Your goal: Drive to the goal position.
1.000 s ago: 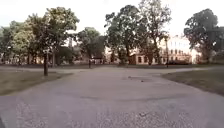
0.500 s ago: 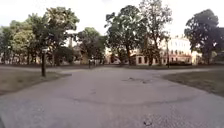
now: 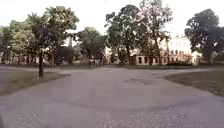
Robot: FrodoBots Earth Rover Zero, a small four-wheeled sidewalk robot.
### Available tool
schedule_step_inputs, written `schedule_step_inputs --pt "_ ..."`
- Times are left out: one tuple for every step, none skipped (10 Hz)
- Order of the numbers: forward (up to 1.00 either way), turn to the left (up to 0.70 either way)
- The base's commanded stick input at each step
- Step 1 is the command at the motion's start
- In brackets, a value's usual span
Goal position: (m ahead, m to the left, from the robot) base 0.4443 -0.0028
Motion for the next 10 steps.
schedule_step_inputs --pt "0.45 0.0" --pt "0.45 0.0" --pt "0.45 0.0" --pt "0.45 0.0" --pt "0.45 0.0" --pt "0.45 0.0" --pt "0.45 0.0" --pt "0.45 0.0" --pt "0.45 0.0" --pt "0.45 0.0"
